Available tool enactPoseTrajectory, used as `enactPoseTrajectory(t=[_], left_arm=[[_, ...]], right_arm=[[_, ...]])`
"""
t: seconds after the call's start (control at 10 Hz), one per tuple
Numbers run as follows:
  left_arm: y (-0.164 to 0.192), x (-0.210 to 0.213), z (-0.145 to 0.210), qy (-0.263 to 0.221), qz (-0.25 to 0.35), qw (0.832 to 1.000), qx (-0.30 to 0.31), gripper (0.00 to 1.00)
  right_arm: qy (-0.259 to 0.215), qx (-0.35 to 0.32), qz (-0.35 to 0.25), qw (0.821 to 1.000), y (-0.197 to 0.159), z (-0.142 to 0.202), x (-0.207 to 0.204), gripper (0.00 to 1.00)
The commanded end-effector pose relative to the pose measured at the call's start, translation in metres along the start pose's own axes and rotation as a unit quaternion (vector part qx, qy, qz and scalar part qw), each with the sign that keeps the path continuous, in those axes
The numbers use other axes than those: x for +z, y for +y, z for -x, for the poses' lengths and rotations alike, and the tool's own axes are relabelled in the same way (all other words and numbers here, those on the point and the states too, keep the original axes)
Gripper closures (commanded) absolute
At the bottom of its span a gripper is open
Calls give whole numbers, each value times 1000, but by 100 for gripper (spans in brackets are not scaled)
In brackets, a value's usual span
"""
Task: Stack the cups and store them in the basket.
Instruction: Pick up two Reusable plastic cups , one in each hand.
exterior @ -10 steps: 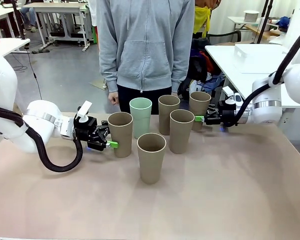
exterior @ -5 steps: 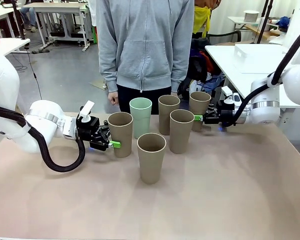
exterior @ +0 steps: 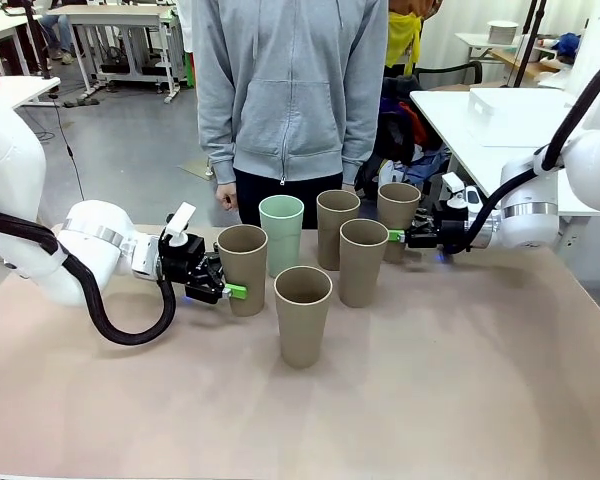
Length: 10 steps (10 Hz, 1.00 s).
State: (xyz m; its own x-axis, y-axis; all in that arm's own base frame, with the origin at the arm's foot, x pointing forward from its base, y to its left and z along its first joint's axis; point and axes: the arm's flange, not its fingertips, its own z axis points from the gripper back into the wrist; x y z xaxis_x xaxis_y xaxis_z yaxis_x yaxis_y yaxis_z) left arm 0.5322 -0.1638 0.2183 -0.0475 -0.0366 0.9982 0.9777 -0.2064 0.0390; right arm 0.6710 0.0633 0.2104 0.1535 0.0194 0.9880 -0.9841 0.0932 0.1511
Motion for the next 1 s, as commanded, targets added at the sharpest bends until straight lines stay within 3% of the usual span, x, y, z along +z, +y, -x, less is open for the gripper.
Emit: enactPoseTrajectory(t=[0.0,0.6,0.7,0.8,0.9], left_arm=[[6,-6,2,-8,-9,1000,3,0],[2,1,-3,-31,-12,999,-2,0],[1,6,-4,-33,-17,999,-1,19],[0,11,-5,-34,-20,999,-1,20],[0,16,-7,-36,-21,999,-1,39]], right_arm=[[-17,-14,6,1000,-9,-7,-9,0],[-12,-11,-1,1000,-5,-10,-7,3],[-6,-13,-2,1000,-3,-11,-5,20],[-3,-14,-3,1000,-2,-11,-2,23],[-1,-18,-4,1000,-1,-10,1,40]])
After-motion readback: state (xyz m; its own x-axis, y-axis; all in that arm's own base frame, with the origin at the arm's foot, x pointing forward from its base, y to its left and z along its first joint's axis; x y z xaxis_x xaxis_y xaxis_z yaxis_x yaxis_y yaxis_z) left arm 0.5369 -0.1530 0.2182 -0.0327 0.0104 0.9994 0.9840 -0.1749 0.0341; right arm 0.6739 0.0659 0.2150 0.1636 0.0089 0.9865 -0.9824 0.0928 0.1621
